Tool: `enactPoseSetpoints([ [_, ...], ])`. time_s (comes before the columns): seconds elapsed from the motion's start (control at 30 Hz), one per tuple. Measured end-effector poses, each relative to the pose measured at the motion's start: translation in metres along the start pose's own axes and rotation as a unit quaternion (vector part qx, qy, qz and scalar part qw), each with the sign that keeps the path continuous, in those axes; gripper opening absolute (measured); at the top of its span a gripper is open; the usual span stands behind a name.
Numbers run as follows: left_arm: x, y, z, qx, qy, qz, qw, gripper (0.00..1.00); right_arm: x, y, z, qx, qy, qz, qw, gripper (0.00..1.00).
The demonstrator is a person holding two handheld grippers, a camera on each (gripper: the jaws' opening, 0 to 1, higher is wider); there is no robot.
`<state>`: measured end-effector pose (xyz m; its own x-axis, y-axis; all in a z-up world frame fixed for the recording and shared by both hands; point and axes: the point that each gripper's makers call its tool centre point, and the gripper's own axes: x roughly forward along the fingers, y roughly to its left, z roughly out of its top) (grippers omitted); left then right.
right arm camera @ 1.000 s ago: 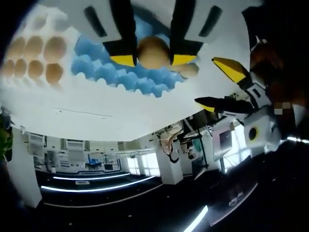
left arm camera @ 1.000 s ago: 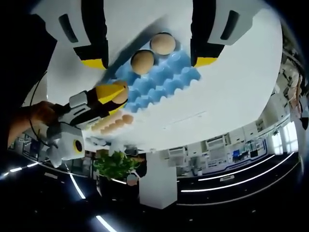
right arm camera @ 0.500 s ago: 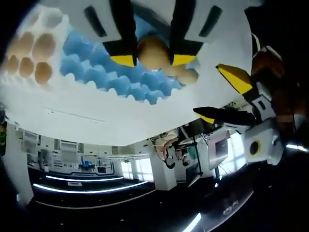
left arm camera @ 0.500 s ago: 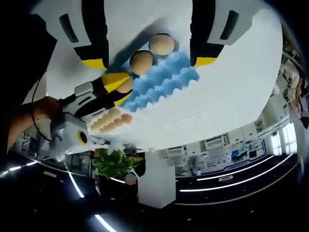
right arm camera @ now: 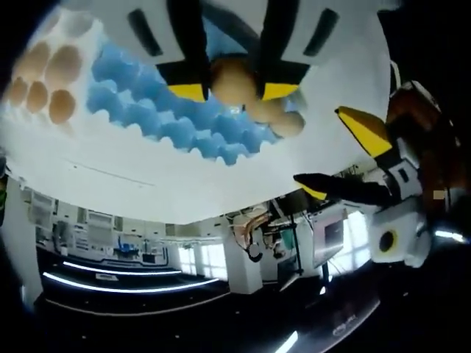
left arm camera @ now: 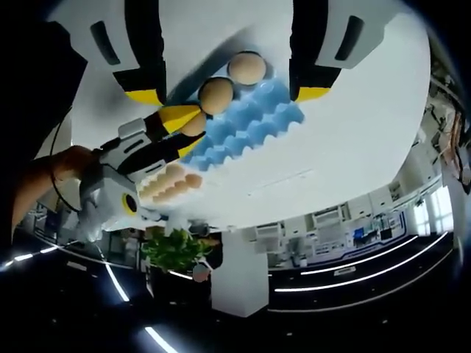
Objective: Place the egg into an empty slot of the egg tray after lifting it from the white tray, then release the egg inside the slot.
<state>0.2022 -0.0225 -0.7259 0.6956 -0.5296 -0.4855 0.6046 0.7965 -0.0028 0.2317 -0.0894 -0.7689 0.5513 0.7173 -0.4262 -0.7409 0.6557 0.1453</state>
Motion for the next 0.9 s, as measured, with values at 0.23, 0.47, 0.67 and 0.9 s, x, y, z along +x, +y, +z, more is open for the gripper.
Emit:
enactPoseSetpoints([
  [0.23,0.000,0.000,0.003,0.005,-0.002,0.000,1.0000,0.67,0.002,0.002,-0.003,-0.063,0.000,0.001,0.9980,0.26],
  [0.47,0.000,-0.001,0.004,0.009,-0.002,-0.002,1.0000,0.68,0.004,0.000,-0.005,-0.077,-0.002,0.003,0.9970,0.26],
  [0.67,0.000,-0.001,0.005,0.010,-0.004,-0.003,0.9999,0.67,0.001,0.001,-0.007,-0.098,0.002,0.004,0.9952,0.29],
  [0.9,0.000,-0.002,0.007,0.011,-0.006,-0.005,0.9999,0.67,-0.008,-0.004,-0.010,-0.081,0.002,-0.005,0.9967,0.31],
])
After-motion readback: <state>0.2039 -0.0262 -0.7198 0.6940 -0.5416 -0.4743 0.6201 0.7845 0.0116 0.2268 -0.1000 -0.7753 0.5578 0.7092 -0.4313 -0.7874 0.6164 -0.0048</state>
